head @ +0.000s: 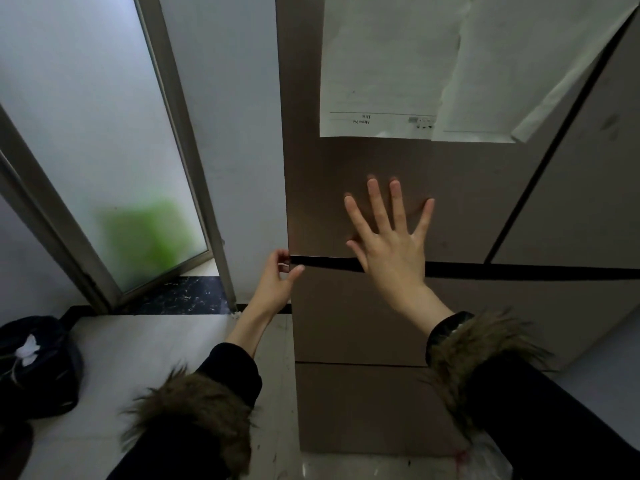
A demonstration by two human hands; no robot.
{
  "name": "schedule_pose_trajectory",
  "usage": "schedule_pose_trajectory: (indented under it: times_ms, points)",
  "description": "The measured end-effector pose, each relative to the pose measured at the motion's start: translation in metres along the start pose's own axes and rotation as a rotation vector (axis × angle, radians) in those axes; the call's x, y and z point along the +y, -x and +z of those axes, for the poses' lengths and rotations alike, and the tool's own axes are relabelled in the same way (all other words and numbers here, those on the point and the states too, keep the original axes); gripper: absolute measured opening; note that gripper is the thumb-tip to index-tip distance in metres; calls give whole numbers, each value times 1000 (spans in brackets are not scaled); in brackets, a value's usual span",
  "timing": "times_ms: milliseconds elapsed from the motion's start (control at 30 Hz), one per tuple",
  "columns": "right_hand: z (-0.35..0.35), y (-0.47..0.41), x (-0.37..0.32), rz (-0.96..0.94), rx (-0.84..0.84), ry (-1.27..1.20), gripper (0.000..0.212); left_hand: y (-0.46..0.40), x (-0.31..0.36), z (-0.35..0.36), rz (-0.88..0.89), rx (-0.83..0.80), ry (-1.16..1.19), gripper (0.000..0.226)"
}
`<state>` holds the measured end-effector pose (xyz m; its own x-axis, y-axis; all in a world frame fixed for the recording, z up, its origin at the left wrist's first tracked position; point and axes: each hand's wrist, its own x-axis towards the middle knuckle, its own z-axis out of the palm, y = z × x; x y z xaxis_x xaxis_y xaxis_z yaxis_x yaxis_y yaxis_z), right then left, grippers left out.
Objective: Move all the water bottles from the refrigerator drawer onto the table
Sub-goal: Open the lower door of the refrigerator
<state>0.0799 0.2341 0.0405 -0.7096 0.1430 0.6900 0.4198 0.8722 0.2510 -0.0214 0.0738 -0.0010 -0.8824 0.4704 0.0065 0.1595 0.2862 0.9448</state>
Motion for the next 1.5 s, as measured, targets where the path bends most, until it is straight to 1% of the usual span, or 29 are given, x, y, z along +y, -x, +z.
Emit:
schedule_pose_trajectory:
  times_ms: [167, 267, 333, 467, 533, 700, 767, 800, 867, 900, 933, 1000, 1033, 1100, 1167, 1400, 1500]
  points:
    - [-6, -1, -1, 9, -49, -37, 75, 16, -5, -1, 22, 29, -52, 36]
    - [-18, 2, -10, 46, -110, -115, 77, 40, -10, -2, 41, 63, -59, 39]
    - [-28, 12, -21, 67, -197, -222, 72, 55, -12, -4, 68, 69, -51, 40]
    - [-41, 63, -47, 101, -452, -381, 58, 83, -15, -10, 118, 61, -50, 39]
    - [-48, 87, -55, 157, -507, -458, 50, 100, -16, -13, 148, 48, -58, 37]
    - [-74, 121, -58, 229, -466, -546, 45, 143, -15, -19, 194, -56, -72, 33]
    - [-87, 135, -58, 256, -461, -570, 44, 162, -14, -19, 238, -84, -129, 36]
    - [-95, 142, -59, 278, -458, -579, 44, 171, -14, -19, 285, -93, -168, 40]
    - [-112, 157, -62, 341, -456, -588, 44, 188, -13, -21, 411, -152, -264, 60]
    - [-120, 165, -63, 369, -457, -593, 44, 195, -12, -22, 474, -209, -317, 70]
    - [-129, 173, -63, 389, -458, -602, 44, 202, -11, -22, 526, -277, -378, 75]
    - [-144, 189, -59, 413, -450, -629, 44, 216, -7, -22, 621, -395, -527, 75]
    - [-150, 197, -56, 422, -445, -642, 43, 225, -5, -20, 670, -428, -605, 75]
    - [-164, 215, -49, 452, -427, -676, 42, 243, -2, -18, 767, -468, -750, 76]
    - [-178, 233, -42, 487, -397, -722, 40, 264, 0, -16, 829, -501, -835, 76]
    - [-229, 291, -3, 551, -363, -802, 35, 331, 15, 16, 954, -562, -791, 64]
    - [-251, 314, 19, 577, -377, -819, 32, 356, 24, 39, 982, -577, -712, 56]
